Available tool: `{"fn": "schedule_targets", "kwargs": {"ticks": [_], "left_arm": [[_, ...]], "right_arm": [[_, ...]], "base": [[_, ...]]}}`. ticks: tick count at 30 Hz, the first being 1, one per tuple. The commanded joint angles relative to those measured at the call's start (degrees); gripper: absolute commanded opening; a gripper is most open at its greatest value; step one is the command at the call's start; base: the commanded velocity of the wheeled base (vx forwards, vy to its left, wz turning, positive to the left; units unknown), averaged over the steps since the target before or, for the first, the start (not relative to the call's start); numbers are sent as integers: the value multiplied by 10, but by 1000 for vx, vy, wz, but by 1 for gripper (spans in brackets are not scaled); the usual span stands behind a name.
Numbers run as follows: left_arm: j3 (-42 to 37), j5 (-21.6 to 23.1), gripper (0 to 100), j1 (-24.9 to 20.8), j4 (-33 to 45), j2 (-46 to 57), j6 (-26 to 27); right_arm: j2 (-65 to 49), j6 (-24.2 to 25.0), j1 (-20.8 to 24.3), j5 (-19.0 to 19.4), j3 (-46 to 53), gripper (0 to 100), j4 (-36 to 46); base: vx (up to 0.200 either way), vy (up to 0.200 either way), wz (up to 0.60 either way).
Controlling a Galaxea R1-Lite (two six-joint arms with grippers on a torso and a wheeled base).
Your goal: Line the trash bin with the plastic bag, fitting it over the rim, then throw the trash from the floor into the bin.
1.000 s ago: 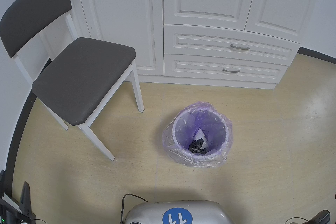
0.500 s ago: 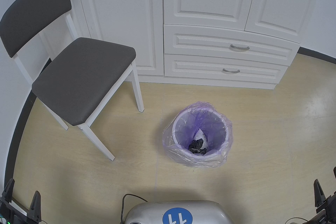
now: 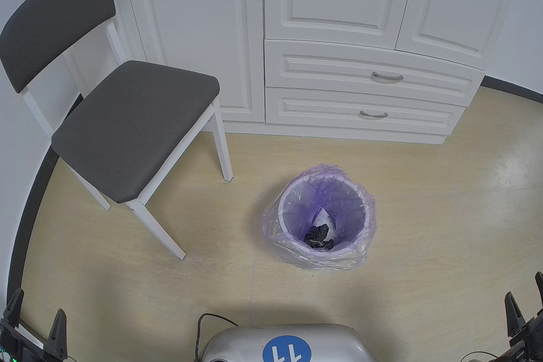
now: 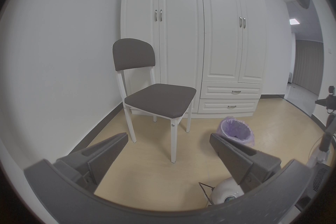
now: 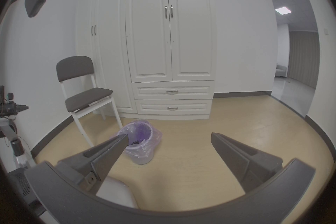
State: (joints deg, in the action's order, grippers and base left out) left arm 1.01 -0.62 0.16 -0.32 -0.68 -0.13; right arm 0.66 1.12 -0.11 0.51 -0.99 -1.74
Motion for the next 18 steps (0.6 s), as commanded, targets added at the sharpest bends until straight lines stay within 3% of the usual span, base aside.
{"fn": "schedule_targets", "kwargs": {"ticks": [1,7,12,18], "left_arm": [[-10,0,100,0,1,7,0],[-10,0,100,0,1,7,0],[-10,0,100,-1,1,7,1],[-10,-1,100,0,0,6,-1]], "right_arm": [[-6,-3,0,2,9,100,2],[-6,-11,-1,-8,9,100,22],[-6,-37,0,9,9,100,33],[-7,-19,0,11,10,100,32]], "base": [[0,0,0],[0,0,0],[0,0,0],[0,0,0]]}}
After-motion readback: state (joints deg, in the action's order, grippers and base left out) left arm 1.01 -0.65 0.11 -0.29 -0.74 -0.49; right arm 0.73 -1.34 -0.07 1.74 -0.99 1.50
